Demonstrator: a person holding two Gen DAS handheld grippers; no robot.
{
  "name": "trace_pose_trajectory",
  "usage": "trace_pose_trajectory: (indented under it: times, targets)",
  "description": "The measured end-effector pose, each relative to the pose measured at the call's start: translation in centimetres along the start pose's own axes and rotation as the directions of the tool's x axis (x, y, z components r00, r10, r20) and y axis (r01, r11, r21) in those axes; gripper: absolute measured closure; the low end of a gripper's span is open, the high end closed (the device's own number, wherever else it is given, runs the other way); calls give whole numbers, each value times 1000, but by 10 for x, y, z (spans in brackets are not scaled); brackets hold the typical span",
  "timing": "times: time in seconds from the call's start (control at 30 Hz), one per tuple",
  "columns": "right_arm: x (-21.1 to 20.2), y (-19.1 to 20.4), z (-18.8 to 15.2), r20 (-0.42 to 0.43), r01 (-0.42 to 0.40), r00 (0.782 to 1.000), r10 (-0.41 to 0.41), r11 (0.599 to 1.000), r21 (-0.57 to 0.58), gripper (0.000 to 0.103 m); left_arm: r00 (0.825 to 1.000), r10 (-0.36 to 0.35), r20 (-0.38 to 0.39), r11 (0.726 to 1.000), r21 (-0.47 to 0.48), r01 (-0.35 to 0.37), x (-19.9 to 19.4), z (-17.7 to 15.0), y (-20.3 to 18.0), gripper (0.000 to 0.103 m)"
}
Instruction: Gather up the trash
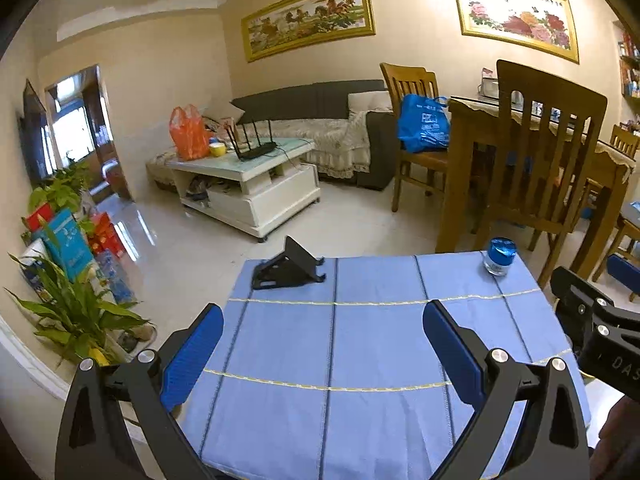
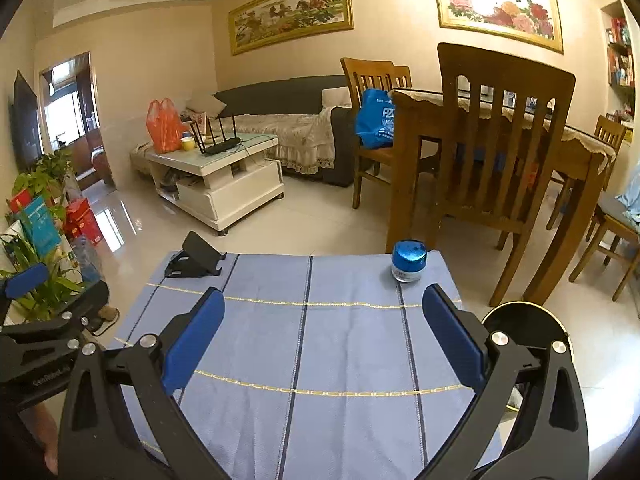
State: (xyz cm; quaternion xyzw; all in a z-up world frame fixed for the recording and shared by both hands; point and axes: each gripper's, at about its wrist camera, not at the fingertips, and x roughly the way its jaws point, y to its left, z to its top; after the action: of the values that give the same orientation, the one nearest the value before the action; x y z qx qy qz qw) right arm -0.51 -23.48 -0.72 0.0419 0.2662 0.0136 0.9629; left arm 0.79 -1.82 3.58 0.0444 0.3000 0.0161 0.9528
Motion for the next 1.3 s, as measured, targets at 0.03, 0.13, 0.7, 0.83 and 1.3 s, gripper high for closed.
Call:
trace_pose_trajectory:
  times: [0.03,0.13,0.7,0.83,1.3]
  targets:
    - [2,-1,1,-2,-1,1000,1,1000,3,5,1000,-6,0,1000,-4,6,0,0,1,7]
    - [3,-2,2,-9,-6,1000,6,1000,11,5,1000,-10,7,1000,-10,10,0,1,2,7]
    - [1,-2,0,-11,-21,1000,21,1000,14,5,995,-94,23,993,-75,95,3,0,14,6]
    - [1,2,1,-14,-22,1000,22,1000,4,5,995,-98,33,992,-79,100,2,0,15,6]
    - [6,10,1,-18,-30,999,30,1000,-5,5,993,-117,31,990,-74,119,4,-2,17,6]
